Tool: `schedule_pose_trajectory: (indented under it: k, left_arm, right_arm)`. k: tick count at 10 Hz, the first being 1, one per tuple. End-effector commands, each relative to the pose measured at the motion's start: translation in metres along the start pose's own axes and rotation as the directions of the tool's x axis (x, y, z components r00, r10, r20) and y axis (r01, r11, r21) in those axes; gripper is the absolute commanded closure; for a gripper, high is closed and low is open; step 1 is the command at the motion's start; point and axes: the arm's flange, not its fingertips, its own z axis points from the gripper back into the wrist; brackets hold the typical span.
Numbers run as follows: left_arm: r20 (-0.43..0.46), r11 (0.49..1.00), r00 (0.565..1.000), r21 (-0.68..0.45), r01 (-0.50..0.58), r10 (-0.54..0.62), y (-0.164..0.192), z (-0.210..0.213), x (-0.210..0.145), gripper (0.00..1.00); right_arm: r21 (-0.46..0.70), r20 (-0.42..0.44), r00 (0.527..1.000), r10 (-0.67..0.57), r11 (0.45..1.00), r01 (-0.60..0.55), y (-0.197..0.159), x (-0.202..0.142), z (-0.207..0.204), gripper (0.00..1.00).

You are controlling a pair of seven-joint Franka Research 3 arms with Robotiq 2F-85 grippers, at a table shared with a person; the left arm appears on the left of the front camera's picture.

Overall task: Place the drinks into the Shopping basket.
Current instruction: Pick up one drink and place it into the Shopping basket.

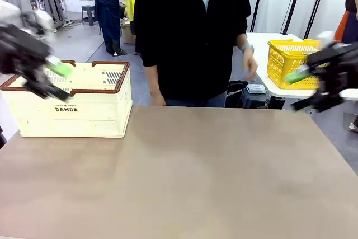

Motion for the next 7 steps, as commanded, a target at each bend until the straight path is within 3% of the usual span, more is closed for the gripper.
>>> schedule_pose_trajectory:
  k: [1, 3, 4, 5, 7]
  left_arm:
    - [0.232, 0.994, 0.971, -0.098, -0.044, 0.065, 0.041, 0.066, -0.03, 0.0]
    - [0.434, 0.977, 0.88, -0.169, -0.133, 0.195, 0.086, 0.13, -0.082, 0.0]
    - [0.49, 0.965, 0.837, -0.211, -0.159, 0.245, 0.105, 0.147, -0.102, 0.0]
    - [0.519, 0.956, 0.808, -0.23, -0.183, 0.279, 0.119, 0.155, -0.113, 0.0]
    - [0.512, 0.953, 0.807, -0.209, -0.217, 0.296, 0.127, 0.142, -0.095, 0.0]
  right_arm:
    - [0.162, 0.191, 0.972, -0.135, 0.981, 0.104, -0.052, -0.015, 0.066, 0.0]
    - [0.317, 0.356, 0.896, -0.266, 0.936, 0.152, -0.114, -0.052, 0.134, 0.0]
    - [0.375, 0.412, 0.853, -0.32, 0.913, 0.162, -0.138, -0.069, 0.155, 0.0]
    - [0.411, 0.446, 0.82, -0.358, 0.896, 0.167, -0.157, -0.083, 0.167, 0.0]
    - [0.405, 0.475, 0.792, -0.384, 0.894, 0.19, -0.172, -0.09, 0.168, 0.0]
